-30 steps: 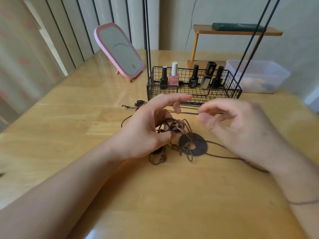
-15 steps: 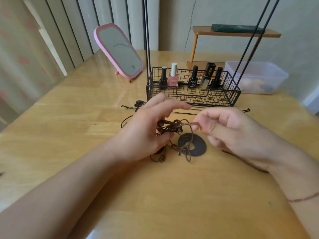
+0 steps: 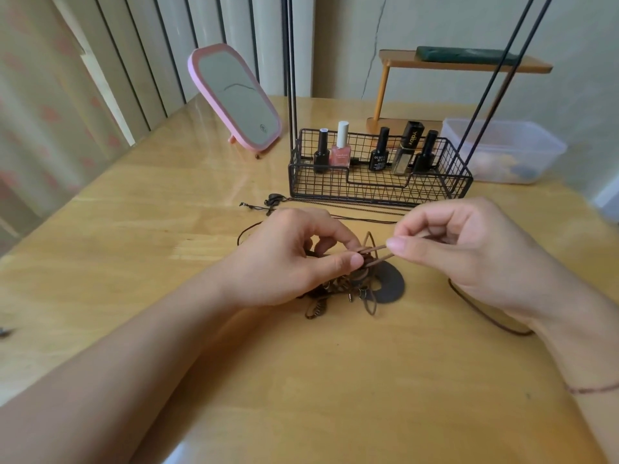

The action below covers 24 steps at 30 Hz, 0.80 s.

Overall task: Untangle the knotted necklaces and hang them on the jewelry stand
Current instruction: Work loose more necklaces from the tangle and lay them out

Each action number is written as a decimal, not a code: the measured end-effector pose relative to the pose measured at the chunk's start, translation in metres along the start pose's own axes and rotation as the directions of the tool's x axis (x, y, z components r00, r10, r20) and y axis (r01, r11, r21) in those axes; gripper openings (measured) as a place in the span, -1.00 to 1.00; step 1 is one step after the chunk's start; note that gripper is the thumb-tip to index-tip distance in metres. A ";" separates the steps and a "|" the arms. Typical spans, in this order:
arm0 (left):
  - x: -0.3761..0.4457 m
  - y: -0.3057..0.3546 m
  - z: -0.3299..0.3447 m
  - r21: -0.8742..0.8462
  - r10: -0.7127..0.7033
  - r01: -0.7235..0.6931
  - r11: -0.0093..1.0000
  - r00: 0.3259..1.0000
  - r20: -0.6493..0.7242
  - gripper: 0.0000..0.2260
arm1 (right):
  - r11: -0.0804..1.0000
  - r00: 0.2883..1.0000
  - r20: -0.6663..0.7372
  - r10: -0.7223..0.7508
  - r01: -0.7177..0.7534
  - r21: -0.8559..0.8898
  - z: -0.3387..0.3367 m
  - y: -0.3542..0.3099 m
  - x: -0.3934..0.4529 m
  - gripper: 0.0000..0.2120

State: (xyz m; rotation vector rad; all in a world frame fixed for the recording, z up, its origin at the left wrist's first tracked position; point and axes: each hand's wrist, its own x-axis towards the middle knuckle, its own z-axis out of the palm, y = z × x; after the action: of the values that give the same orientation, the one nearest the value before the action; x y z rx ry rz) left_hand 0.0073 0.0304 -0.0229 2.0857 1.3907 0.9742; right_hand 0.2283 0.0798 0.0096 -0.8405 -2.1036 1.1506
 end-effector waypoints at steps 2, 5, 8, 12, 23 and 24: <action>0.000 0.004 -0.001 -0.061 -0.005 0.005 0.998 1.000 0.006 -0.95 | 1.000 1.000 0.024 -0.016 0.016 -0.022 0.000 0.002 0.000 -0.78; -0.001 0.004 0.000 -0.174 -0.057 0.050 0.984 0.998 -0.032 -0.92 | 0.999 0.994 0.096 -0.050 0.051 -0.004 0.000 0.002 -0.001 -0.82; 0.000 0.001 0.001 -0.272 -0.104 0.078 0.959 0.991 -0.084 -0.89 | 0.999 0.979 0.200 -0.044 0.048 -0.013 0.002 0.004 -0.001 -0.82; 0.002 0.001 0.000 -0.465 -0.172 0.117 0.878 0.982 -0.077 -0.86 | 0.980 0.938 0.346 0.005 0.064 -0.187 0.007 0.010 -0.004 -0.75; 0.003 -0.007 -0.004 -0.661 -0.094 0.028 0.750 0.993 -0.065 -0.92 | 0.722 0.824 -0.057 -0.564 0.459 -0.518 0.012 0.003 -0.007 -0.61; 0.004 -0.007 -0.003 -0.648 -0.076 0.010 0.762 0.994 -0.075 -0.92 | 0.750 0.804 -0.155 -0.574 0.441 -0.493 0.011 0.003 -0.007 -0.68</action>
State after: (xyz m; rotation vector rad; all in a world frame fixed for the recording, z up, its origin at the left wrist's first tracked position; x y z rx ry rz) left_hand 0.0015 0.0364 -0.0249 1.4874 0.9350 1.3222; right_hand 0.2252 0.0704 0.0004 -0.5093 -2.1570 0.2360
